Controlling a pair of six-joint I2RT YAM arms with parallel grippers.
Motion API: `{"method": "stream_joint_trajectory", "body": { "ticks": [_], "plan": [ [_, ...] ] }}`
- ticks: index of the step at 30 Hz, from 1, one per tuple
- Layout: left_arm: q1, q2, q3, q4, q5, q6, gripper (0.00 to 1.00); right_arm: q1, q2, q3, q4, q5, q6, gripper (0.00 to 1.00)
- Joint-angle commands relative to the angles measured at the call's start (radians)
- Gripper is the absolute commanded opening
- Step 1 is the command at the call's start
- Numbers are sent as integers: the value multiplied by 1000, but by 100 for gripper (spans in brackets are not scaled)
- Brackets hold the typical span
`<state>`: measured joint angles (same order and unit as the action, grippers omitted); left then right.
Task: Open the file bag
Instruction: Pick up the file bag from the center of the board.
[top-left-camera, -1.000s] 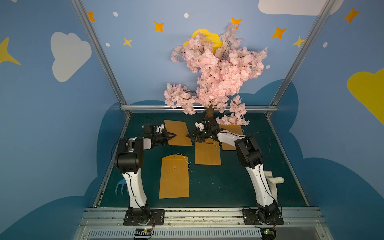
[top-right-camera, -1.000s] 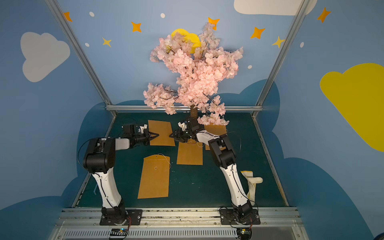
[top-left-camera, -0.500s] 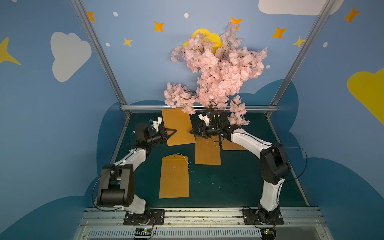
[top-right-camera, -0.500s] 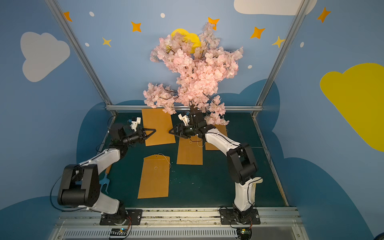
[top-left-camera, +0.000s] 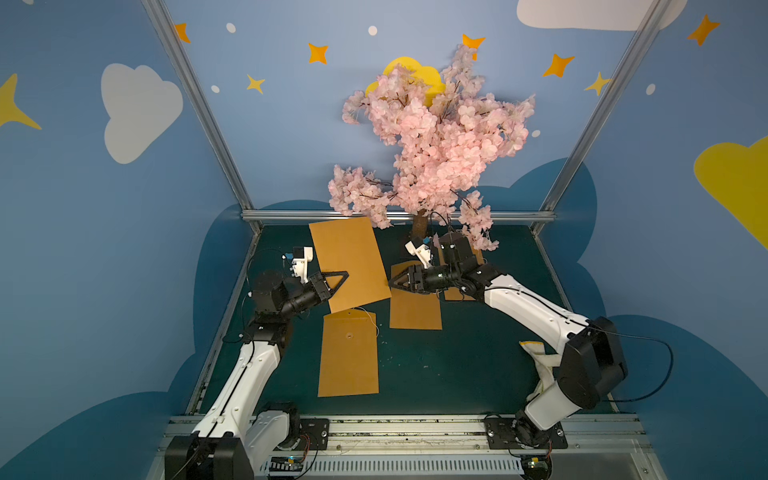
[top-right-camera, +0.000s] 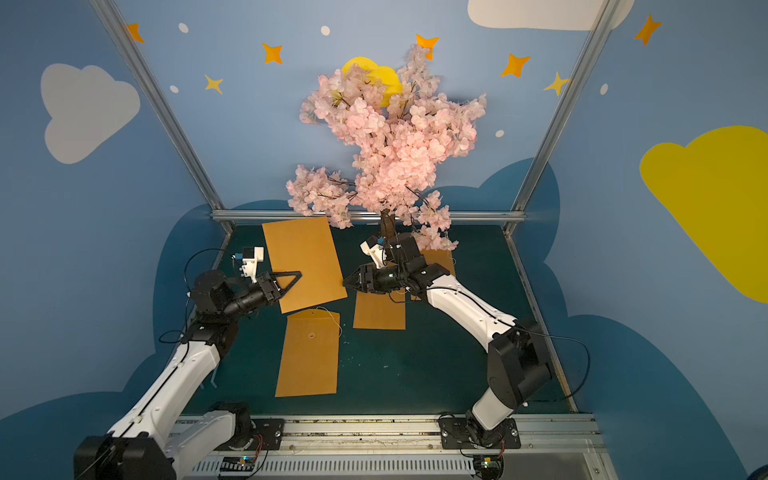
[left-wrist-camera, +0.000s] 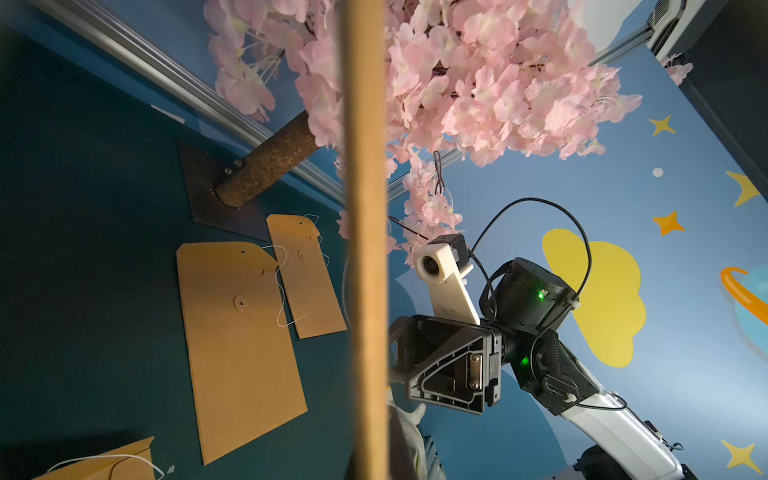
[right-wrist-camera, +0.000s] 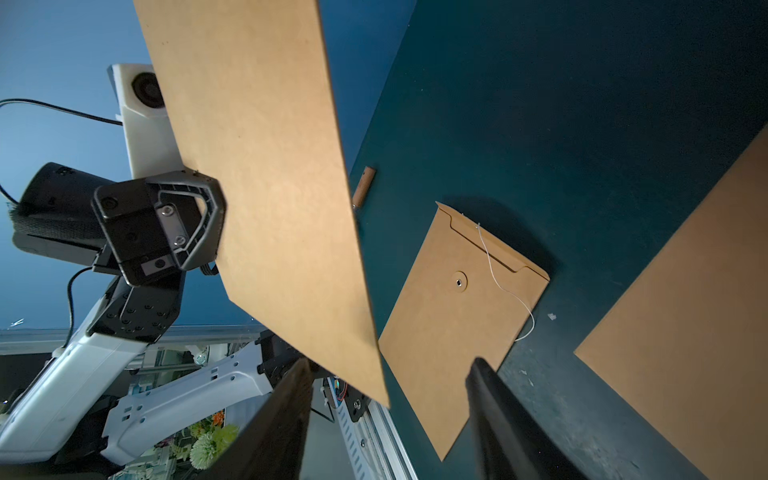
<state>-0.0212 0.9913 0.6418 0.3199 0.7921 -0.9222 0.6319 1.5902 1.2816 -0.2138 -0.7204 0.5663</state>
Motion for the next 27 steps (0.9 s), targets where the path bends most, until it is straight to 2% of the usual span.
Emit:
{"method": "stream_joint_trajectory", "body": {
  "ticks": [1,9,20,25,27],
  "plan": [
    [-2,-4,-30,15,-3,-27,2,8,-32,7,-24,-27,-34,61],
    [-6,-20,-80,174,26,-148,2,41,-5,27,-1,-68,-29,61],
    [-6,-63,-108,212,37,-202,2,51,20,46,6,-67,-34,60],
    [-8,-62,-114,224,39,-212,2,52,32,36,115,-126,20,59],
    [-9,-59,-119,224,38,-210,3,52,43,32,167,-166,52,54]
  ]
}}
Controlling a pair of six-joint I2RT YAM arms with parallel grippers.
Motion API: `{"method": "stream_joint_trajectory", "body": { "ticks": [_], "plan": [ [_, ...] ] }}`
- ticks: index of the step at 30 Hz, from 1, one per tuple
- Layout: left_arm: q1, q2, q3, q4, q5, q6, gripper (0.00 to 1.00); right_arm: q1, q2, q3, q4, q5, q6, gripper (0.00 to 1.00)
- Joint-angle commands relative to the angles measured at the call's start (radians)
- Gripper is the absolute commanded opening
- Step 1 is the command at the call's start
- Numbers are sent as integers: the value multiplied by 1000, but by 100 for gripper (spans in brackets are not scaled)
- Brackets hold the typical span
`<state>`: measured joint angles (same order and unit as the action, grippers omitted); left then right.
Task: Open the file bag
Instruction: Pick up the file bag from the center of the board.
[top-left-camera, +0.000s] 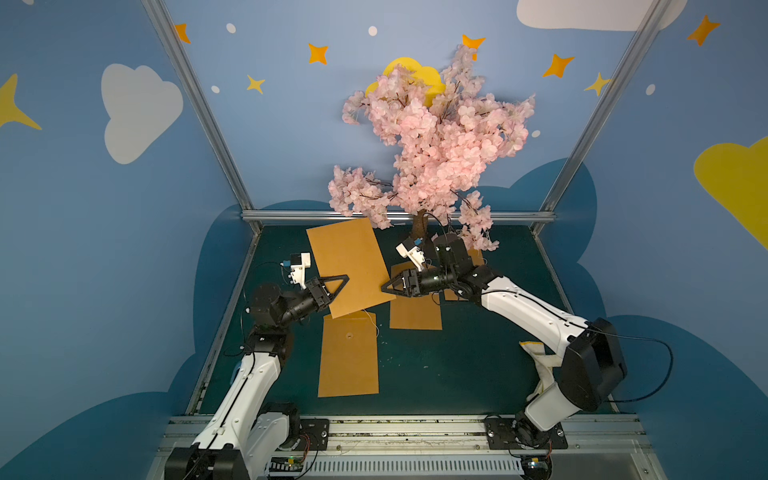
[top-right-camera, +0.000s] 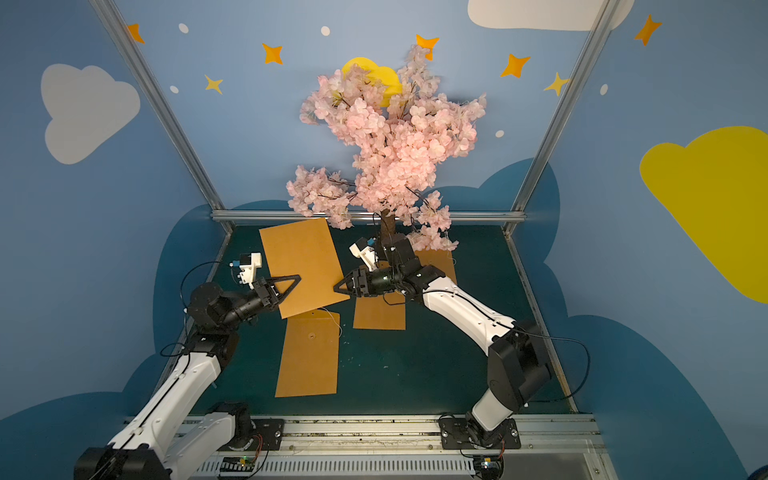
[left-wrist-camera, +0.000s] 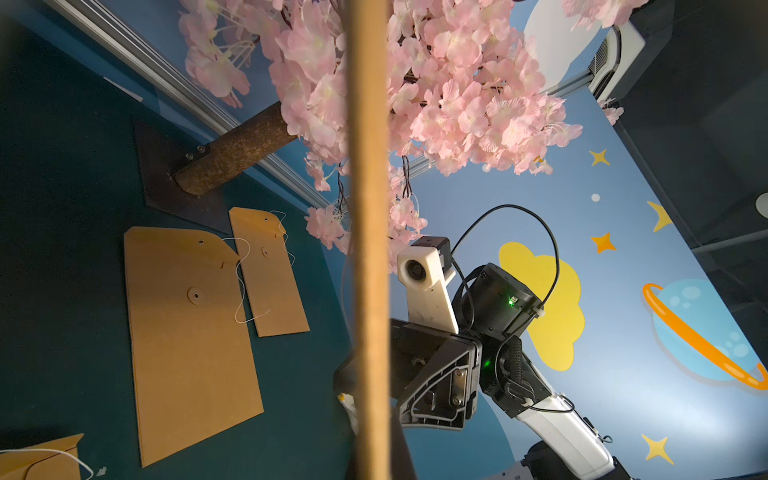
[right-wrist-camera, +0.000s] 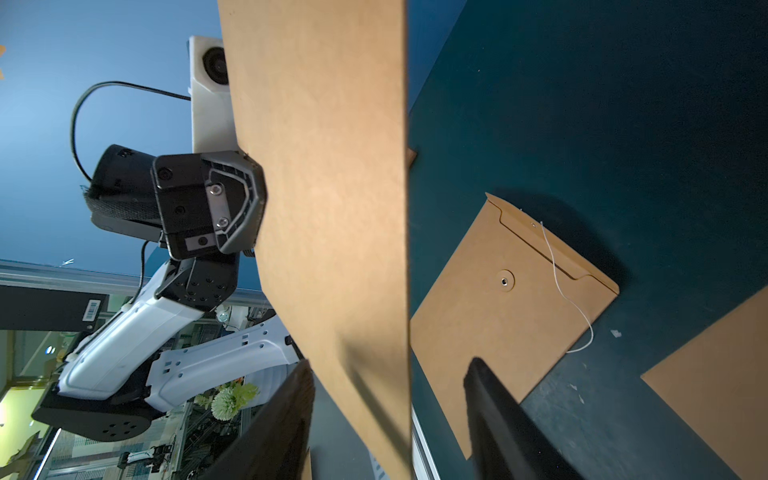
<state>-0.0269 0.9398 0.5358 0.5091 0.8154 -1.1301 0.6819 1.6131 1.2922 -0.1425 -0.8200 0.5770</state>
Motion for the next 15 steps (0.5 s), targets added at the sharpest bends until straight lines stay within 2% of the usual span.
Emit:
{"method": "stream_joint_trajectory", "body": {
  "ticks": [1,4,11,15],
  "plan": [
    [-3,-5,-14,35,14,-1,2,6,23,19,116,-74,53,52],
    [-4,0,-19,40,12,-1,2,8,31,8,166,-103,81,43],
    [-5,-1,-19,41,8,-1,4,11,44,2,229,-149,119,30],
    [-7,5,-12,25,10,9,10,13,50,3,234,-150,116,5]
  ]
}}
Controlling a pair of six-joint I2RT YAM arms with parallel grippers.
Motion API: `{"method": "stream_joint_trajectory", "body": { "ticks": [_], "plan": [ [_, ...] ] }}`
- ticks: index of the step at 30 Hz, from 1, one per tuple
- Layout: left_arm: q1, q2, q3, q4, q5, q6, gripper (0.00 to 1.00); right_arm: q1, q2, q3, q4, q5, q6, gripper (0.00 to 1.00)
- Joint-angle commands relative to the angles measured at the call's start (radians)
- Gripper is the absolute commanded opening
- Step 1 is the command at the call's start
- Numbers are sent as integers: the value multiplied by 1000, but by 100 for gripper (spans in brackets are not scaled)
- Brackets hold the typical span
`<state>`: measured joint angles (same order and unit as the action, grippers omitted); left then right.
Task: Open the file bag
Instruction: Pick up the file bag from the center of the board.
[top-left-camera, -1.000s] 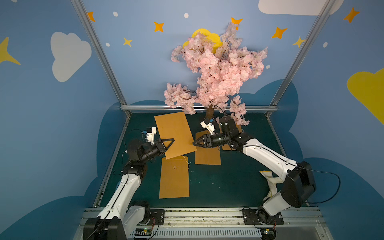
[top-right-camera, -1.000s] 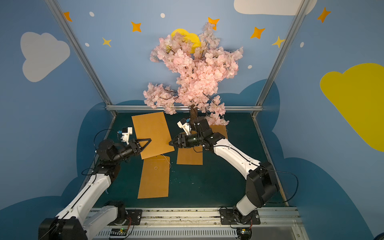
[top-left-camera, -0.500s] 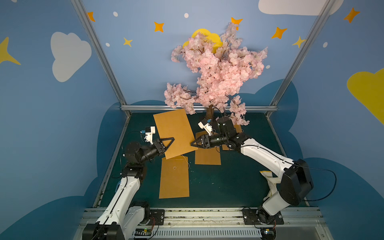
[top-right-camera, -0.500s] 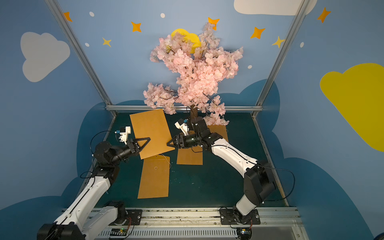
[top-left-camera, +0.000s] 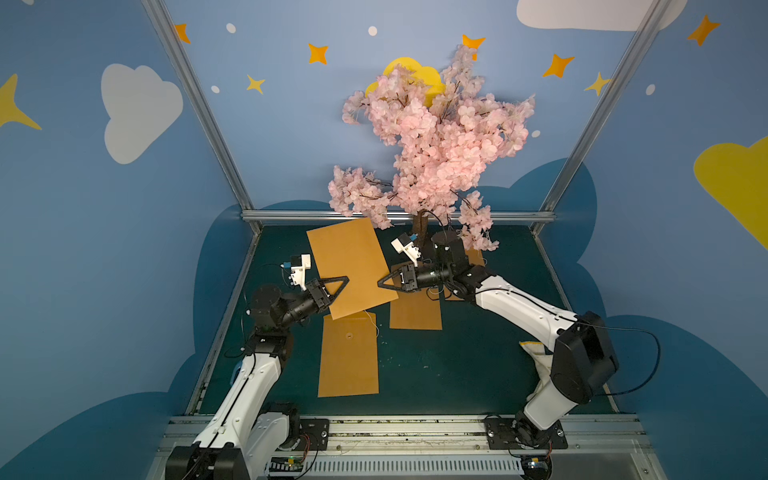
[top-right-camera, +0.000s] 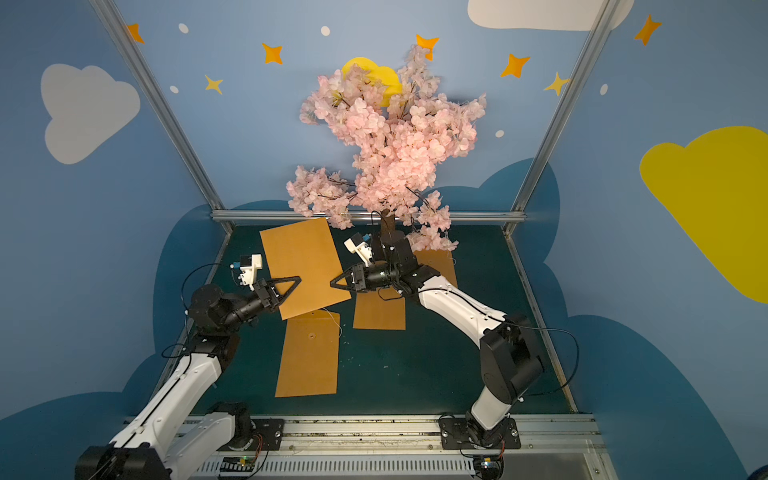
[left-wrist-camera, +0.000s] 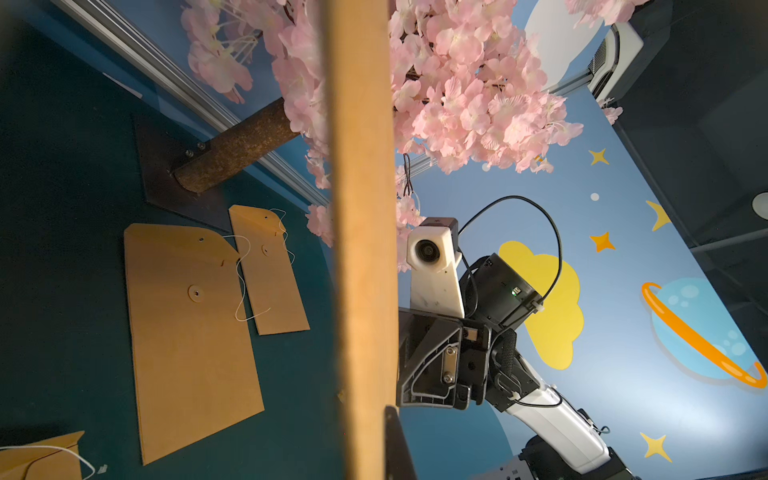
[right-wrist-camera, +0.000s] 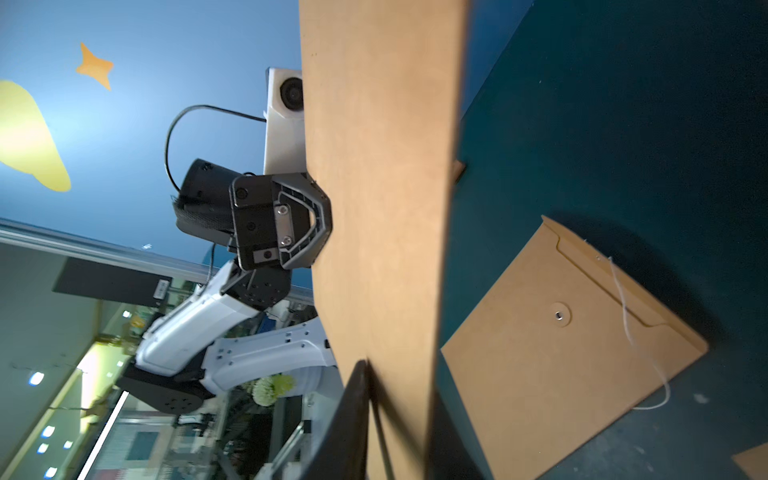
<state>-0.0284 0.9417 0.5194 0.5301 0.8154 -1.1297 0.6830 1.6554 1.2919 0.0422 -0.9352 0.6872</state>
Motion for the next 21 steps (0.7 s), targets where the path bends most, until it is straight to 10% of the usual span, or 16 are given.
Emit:
{"method": "stream_joint_trajectory", "body": {
  "ticks": [1,7,21],
  "plan": [
    [-5,3,10,-8,9,14,17,11,7,4,51,-33,1,0],
    [-2,-30,97,-281,-35,148,68,0,-13,37,-104,31,-116,0],
    [3,-52,361,-932,-418,469,83,54,-71,252,-737,439,-499,0]
  ]
}}
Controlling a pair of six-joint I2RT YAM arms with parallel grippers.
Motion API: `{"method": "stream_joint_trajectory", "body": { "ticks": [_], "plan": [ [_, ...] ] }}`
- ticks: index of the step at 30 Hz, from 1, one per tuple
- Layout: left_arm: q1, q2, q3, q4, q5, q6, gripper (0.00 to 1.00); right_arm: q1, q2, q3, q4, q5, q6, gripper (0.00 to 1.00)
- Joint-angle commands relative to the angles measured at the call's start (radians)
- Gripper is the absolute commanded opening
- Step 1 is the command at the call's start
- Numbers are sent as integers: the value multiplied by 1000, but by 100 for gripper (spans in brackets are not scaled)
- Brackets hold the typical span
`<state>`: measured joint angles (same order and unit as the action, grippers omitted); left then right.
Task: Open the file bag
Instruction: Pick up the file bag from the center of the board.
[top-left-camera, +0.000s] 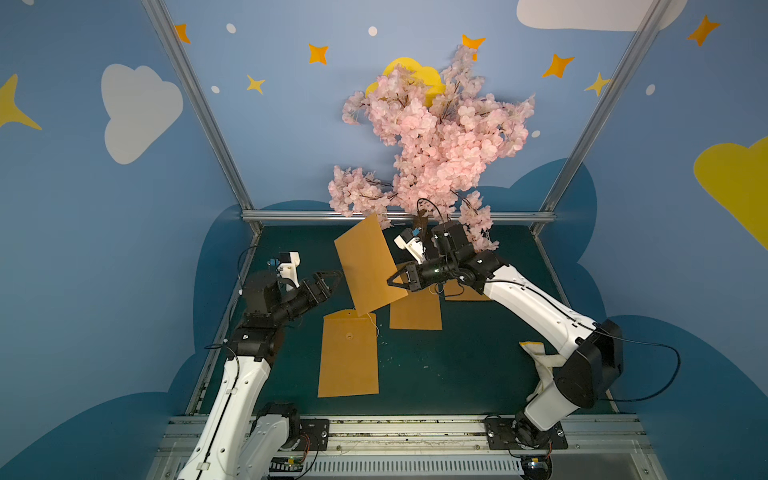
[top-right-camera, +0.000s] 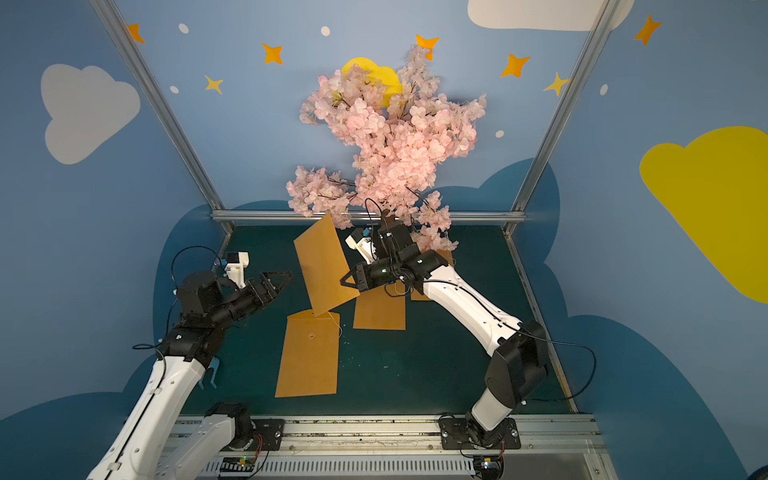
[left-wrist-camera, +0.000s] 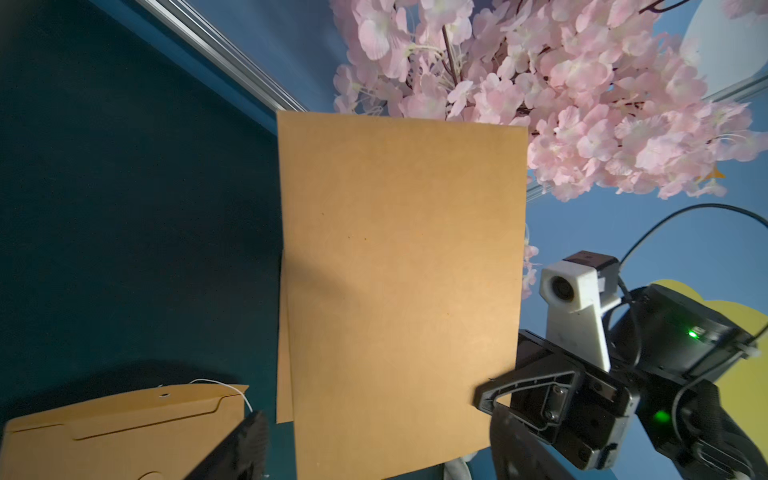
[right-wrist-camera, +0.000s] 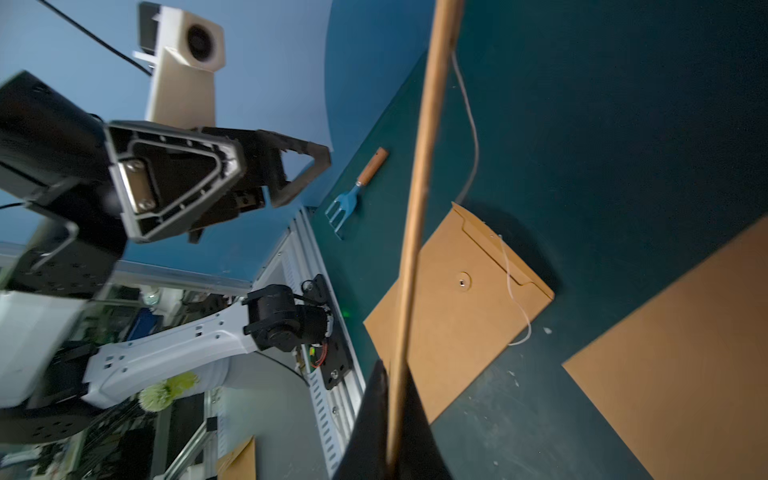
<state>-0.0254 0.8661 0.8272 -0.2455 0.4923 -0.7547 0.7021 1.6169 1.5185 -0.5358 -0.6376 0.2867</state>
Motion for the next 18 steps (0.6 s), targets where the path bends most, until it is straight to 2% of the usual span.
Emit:
{"method": "stream_joint_trajectory", "body": {
  "ticks": [1,4,9,12,18],
  "plan": [
    [-3,40,78,-177,-106,95,83,50,-36,27,-171,177,-106,0],
    [-55,115,195,-276,-187,129,81,109,-43,36,-203,285,-115,0],
    [-255,265,430,-437,-438,190,77,206,-20,79,-251,458,-87,0],
    [-321,333,516,-470,-523,186,73,238,-17,75,-229,486,-74,0],
    [-413,427,647,-528,-662,184,71,277,20,114,-263,557,-97,0]
  ]
}}
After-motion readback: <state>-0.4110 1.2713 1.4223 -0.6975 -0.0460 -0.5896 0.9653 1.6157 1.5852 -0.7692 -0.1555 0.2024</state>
